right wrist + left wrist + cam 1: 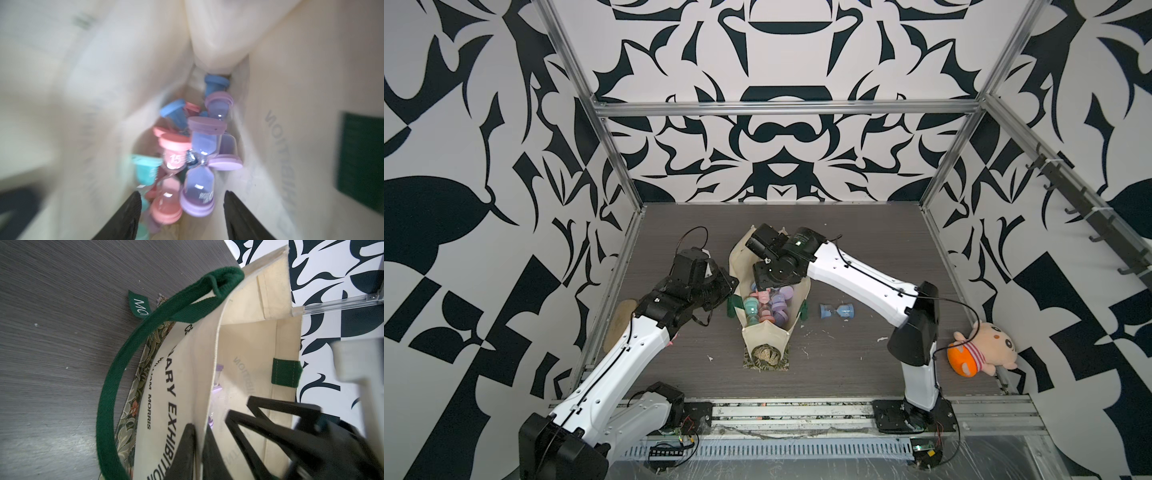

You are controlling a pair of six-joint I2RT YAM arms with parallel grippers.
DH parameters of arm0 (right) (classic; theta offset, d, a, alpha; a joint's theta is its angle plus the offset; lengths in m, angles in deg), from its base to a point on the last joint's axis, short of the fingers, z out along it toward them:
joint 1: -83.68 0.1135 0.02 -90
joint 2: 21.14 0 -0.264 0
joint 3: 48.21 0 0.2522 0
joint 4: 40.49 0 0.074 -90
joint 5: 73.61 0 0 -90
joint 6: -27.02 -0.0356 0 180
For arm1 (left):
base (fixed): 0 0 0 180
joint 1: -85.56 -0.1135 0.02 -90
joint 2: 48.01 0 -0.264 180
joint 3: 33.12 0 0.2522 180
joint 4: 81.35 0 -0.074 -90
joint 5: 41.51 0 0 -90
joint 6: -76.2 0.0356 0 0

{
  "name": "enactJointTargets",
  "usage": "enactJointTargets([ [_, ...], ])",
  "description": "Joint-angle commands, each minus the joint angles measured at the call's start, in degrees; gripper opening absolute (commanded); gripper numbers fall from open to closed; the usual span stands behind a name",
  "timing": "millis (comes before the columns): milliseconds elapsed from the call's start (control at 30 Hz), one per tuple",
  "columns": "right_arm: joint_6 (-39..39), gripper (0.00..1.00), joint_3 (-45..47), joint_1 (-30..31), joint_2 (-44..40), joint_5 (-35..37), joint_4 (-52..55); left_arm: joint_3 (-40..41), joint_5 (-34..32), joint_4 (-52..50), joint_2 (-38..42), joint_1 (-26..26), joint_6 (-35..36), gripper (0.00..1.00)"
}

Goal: Put the hourglass into the canvas bag
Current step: Place the hourglass in the canvas bag, then pick up the hourglass from the center of the board.

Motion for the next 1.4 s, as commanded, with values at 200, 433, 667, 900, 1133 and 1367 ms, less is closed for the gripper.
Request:
enactJointTargets([
  [200,3.76,0.72,6.49,0.33,-16.04,10.37,-5.05,0.01,0.49,-0.22,0.32,-0.14,0.75,0.13],
  [433,-1.63,0.72,17.93,-6.51,-26.59,12.58,-4.19,-0.16,0.41,-0.38,0.43,-0.14,0.86,0.13],
  [667,-1.25,0.72,29.19,-18.18,-30.61,2.17,-4.25,0.01,0.25,-0.54,0.58,-0.07,0.76,0.13],
  [900,-1.62,0.71,37.26,-21.64,-28.14,-1.58,-1.95,-0.04,0.09,-0.95,0.52,-0.07,0.81,0.12],
  [1133,-10.50,0.71,46.60,-21.66,-27.26,-3.10,-8.05,0.27,0.42,-0.15,0.01,-0.14,0.57,0.12],
  [1367,-18.61,0.70,51.05,-21.42,-23.46,-5.13,-14.04,0.54,0.27,-0.49,0.47,-0.13,0.74,0.12],
])
